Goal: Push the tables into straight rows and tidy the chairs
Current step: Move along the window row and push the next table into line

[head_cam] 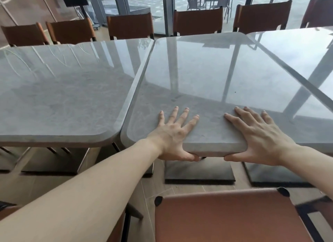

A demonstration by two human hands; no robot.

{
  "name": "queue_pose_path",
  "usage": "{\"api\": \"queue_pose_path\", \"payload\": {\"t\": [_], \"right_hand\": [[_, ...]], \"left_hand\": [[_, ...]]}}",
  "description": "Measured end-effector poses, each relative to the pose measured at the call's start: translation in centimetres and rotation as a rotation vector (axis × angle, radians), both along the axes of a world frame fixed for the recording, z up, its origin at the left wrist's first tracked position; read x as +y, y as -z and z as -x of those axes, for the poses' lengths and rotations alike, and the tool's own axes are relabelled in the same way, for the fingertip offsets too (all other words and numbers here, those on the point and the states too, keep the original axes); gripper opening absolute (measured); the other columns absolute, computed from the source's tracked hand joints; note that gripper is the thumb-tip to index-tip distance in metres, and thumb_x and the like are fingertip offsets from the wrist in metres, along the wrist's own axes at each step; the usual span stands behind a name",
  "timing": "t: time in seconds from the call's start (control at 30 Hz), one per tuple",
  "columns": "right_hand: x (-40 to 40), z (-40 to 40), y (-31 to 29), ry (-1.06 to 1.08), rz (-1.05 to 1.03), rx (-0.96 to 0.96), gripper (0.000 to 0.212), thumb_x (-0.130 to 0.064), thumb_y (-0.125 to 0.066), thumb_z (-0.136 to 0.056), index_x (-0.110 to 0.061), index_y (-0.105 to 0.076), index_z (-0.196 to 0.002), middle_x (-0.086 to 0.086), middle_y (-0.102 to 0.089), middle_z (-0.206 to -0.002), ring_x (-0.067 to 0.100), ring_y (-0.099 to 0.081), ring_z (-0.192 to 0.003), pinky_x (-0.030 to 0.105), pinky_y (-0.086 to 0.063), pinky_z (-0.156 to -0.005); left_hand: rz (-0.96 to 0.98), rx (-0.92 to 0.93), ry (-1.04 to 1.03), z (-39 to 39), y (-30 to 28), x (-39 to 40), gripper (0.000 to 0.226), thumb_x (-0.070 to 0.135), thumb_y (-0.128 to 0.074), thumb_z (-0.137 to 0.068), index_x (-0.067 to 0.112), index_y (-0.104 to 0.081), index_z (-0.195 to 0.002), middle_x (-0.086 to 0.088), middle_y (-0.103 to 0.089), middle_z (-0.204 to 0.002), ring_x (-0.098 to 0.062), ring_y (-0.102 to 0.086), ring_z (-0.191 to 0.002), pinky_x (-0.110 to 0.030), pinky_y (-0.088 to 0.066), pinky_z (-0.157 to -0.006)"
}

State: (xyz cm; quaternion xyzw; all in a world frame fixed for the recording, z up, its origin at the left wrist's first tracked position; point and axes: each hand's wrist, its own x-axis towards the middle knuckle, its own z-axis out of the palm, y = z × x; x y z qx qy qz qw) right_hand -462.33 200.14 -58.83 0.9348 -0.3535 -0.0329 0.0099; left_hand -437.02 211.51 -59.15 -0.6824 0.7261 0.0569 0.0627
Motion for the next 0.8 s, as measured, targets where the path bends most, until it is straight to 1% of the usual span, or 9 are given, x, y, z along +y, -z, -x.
{"api": "queue_pose_path", "payload": {"t": [0.2,0.33,0.6,0.8], "right_hand": [[-0.14,-0.02,0.0,0.003,-0.004,0.025,0.133,-0.109,-0.014,-0.046,-0.038,0.007,-0.157,0.001,-0.002,-0.165,0.025,0.003,-0.155,0.055,-0.006,-0.124],[-0.24,0.0,0.0,-0.001,-0.006,0.019,0.133,-0.109,-0.017,-0.047,-0.038,0.006,-0.157,0.001,-0.003,-0.166,0.025,0.002,-0.155,0.055,-0.006,-0.124],[-0.23,-0.12,-0.1,0.003,-0.004,0.017,0.134,-0.11,-0.013,-0.045,-0.038,0.004,-0.157,0.001,-0.005,-0.166,0.024,0.001,-0.155,0.054,-0.005,-0.124],[-0.42,-0.07,0.03,-0.001,0.0,0.0,0.131,-0.109,-0.021,-0.05,-0.038,0.0,-0.158,0.003,-0.009,-0.165,0.025,-0.002,-0.155,0.054,-0.007,-0.124]], "left_hand": [[-0.002,0.011,0.013,-0.17,-0.07,-0.11,0.123,0.083,-0.057,-0.075,0.029,0.013,-0.16,-0.007,0.018,-0.168,-0.037,0.023,-0.152,-0.071,0.009,-0.117],[0.001,0.009,0.015,-0.19,0.02,-0.19,0.123,0.084,-0.056,-0.074,0.029,0.013,-0.16,-0.008,0.018,-0.168,-0.037,0.023,-0.152,-0.071,0.009,-0.116],[-0.003,0.029,0.019,-0.31,-0.05,-0.29,0.123,0.084,-0.057,-0.075,0.029,0.012,-0.16,-0.008,0.018,-0.168,-0.037,0.024,-0.152,-0.072,0.01,-0.116],[0.005,0.053,0.035,-0.55,-0.09,-0.49,0.122,0.083,-0.058,-0.075,0.029,0.01,-0.161,-0.009,0.017,-0.168,-0.038,0.023,-0.152,-0.072,0.011,-0.116]]}}
